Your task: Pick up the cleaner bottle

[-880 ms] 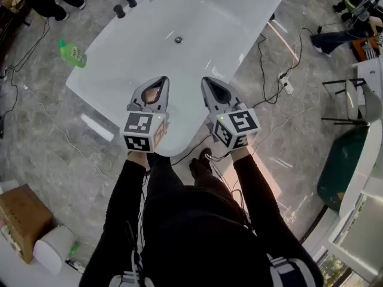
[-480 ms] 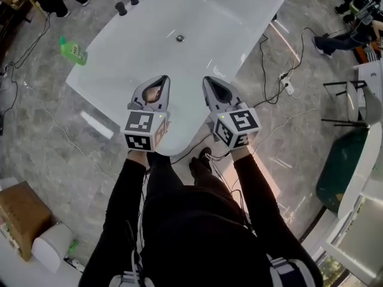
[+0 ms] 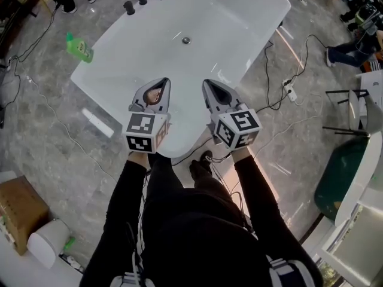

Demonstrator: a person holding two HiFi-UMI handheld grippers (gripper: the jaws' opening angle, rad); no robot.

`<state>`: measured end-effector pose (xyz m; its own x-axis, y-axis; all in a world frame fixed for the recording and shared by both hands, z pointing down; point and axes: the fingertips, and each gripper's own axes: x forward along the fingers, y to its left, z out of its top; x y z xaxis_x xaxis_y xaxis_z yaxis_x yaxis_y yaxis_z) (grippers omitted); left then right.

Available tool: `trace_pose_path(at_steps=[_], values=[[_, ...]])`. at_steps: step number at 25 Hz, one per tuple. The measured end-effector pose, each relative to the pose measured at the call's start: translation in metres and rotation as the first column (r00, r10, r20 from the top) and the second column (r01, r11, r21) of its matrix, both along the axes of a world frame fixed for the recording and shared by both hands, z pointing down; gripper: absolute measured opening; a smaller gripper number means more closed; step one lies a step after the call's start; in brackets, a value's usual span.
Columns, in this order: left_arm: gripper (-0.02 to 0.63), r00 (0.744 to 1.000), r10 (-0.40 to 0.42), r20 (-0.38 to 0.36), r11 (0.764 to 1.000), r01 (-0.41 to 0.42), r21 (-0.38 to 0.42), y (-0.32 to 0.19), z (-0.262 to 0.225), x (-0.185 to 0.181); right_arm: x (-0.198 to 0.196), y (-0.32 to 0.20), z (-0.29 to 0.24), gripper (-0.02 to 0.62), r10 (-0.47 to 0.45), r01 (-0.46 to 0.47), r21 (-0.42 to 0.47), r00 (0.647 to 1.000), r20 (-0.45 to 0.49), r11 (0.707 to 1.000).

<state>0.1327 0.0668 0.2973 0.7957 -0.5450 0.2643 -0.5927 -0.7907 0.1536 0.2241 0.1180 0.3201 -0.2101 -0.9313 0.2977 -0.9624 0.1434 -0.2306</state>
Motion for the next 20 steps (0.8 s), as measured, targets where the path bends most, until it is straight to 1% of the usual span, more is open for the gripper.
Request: trace_pose_path(at_steps=[8,13,20], values=[[0.006,0.999,-0.050,0.008,0.999,0.050,-0.013,-0.014,0.009,-0.021,-0.020,-0.013,0.006,0.002,-0.042,0.042,-0.040,0.999,0.009,0.998],[0.006,0.996,-0.086,0.015,0.996,0.087,-0.024,-0.031,0.017,-0.036,-0.034,-0.030,0.014,0.002,-0.079,0.080,-0.057,0.997,0.014,0.995],[0.006,0.990,-0.135,0.033,0.990,0.137,-0.043,-0.050,0.030,-0.066,-0.066,-0.057,0.028,0.002,-0.148,0.149,-0.089,0.989,0.020,0.985]])
